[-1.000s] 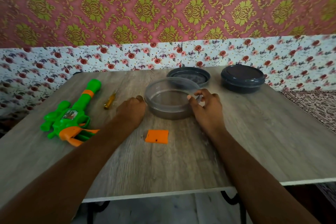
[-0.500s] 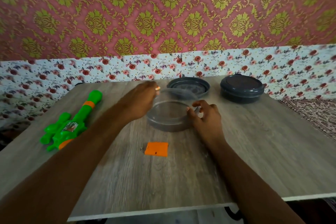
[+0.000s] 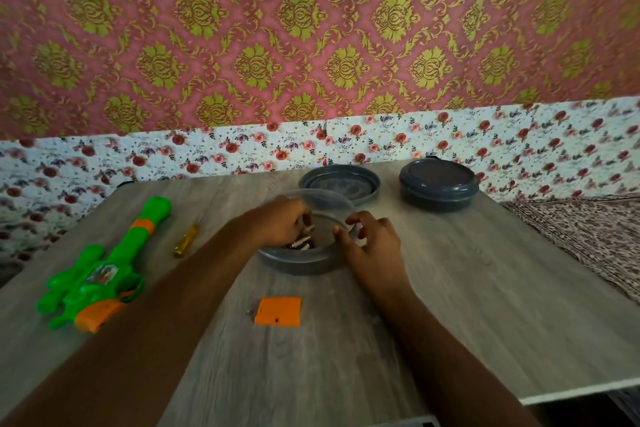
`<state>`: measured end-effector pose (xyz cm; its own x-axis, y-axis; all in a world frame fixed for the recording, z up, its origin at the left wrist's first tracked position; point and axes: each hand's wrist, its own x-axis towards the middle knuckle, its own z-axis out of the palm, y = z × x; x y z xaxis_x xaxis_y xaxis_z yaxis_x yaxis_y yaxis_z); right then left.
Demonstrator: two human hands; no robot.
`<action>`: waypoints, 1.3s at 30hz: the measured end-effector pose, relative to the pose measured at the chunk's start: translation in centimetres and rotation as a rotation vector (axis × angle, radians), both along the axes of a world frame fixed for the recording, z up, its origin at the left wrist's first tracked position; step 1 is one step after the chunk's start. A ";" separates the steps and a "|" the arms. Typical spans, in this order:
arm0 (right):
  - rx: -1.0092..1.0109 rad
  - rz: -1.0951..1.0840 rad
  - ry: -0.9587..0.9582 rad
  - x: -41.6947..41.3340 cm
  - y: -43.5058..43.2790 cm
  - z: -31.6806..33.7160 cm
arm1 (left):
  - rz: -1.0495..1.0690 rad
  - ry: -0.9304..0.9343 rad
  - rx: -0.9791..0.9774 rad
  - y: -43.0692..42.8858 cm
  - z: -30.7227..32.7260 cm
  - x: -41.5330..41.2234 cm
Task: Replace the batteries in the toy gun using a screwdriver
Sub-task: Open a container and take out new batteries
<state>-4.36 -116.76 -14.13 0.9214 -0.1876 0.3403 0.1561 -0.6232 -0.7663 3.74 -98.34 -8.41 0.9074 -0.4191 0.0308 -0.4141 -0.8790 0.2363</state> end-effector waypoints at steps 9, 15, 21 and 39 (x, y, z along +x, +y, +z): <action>0.073 -0.019 0.030 1.7 -0.6 1.1 | 0.091 -0.285 -0.280 4.6 -1.5 -3.1; -0.439 -0.023 0.122 9.0 -1.6 2.4 | 0.183 -0.300 -0.297 6.9 -2.2 -3.9; -0.705 0.066 0.300 14.1 -1.3 2.5 | 0.230 -0.347 -0.362 7.6 -2.8 -3.6; 0.394 0.176 -0.373 5.0 0.0 10.8 | 0.267 -0.224 -0.741 6.0 -1.0 -4.1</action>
